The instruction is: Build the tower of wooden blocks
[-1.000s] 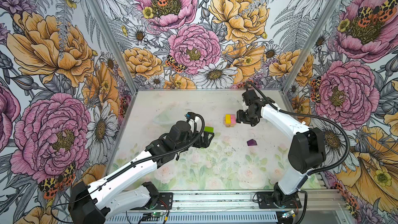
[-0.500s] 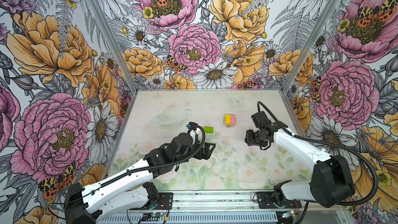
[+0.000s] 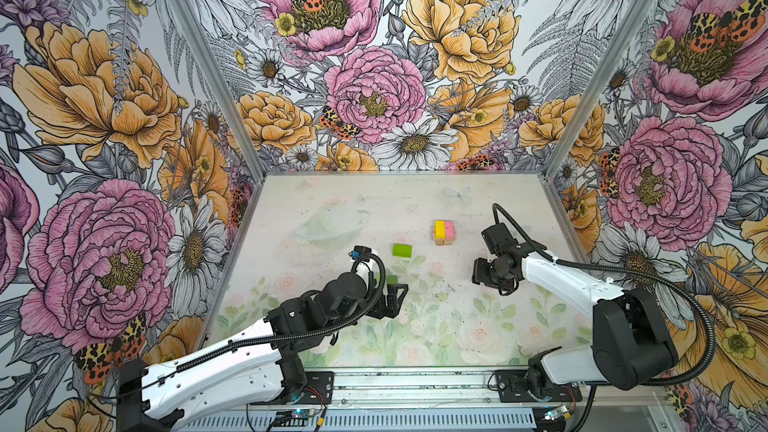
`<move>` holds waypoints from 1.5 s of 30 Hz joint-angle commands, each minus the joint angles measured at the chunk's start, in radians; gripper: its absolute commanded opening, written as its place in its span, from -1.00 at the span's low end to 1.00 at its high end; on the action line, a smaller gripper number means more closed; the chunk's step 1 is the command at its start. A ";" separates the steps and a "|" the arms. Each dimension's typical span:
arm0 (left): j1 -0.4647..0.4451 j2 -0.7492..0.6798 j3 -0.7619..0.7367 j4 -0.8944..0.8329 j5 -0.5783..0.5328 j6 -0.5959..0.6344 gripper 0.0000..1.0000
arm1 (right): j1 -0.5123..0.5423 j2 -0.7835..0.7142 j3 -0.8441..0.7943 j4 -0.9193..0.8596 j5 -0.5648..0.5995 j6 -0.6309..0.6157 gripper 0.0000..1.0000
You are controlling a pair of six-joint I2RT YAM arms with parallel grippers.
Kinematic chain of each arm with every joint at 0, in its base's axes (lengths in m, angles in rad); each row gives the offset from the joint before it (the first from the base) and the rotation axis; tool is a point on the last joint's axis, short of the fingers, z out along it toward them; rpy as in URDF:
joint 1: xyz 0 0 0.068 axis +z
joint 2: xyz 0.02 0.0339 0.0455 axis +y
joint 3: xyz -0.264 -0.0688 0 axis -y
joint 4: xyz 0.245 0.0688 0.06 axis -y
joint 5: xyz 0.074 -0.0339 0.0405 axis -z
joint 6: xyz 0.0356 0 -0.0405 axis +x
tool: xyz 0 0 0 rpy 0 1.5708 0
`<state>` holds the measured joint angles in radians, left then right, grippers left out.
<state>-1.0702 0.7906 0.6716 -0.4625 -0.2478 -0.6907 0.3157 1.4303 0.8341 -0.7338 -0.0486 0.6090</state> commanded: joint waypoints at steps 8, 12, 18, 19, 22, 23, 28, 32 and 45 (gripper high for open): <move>0.167 -0.117 -0.096 -0.126 -0.029 -0.069 0.98 | 0.005 0.119 0.104 0.035 0.011 -0.034 0.22; 0.279 -0.169 -0.128 -0.140 0.014 -0.075 0.98 | 0.008 0.144 0.146 0.036 -0.017 -0.037 0.22; 0.428 -0.199 -0.142 -0.166 0.056 -0.063 0.97 | 0.079 0.171 0.217 0.034 -0.030 -0.025 0.23; 0.452 -0.195 -0.144 -0.166 0.073 -0.061 0.98 | 0.099 0.184 0.234 0.034 -0.029 -0.022 0.22; 0.533 -0.169 -0.152 -0.152 0.125 -0.044 0.97 | 0.158 0.241 0.291 0.034 -0.032 -0.014 0.22; 0.560 -0.157 -0.154 -0.146 0.140 -0.037 0.98 | 0.177 0.265 0.315 0.036 -0.037 -0.008 0.21; 0.669 -0.106 -0.173 -0.105 0.221 -0.013 0.97 | 0.263 0.387 0.443 0.036 -0.070 -0.005 0.17; 0.725 -0.082 -0.174 -0.088 0.254 -0.001 0.96 | 0.310 0.482 0.549 0.034 -0.108 -0.010 0.16; 0.762 -0.081 -0.178 -0.061 0.293 -0.001 0.95 | 0.416 0.590 0.668 0.027 -0.209 0.051 0.31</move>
<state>-0.3172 0.7116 0.5045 -0.5701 0.0174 -0.7071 0.7094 2.0098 1.4731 -0.7132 -0.2260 0.6205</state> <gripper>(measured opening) 0.978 0.630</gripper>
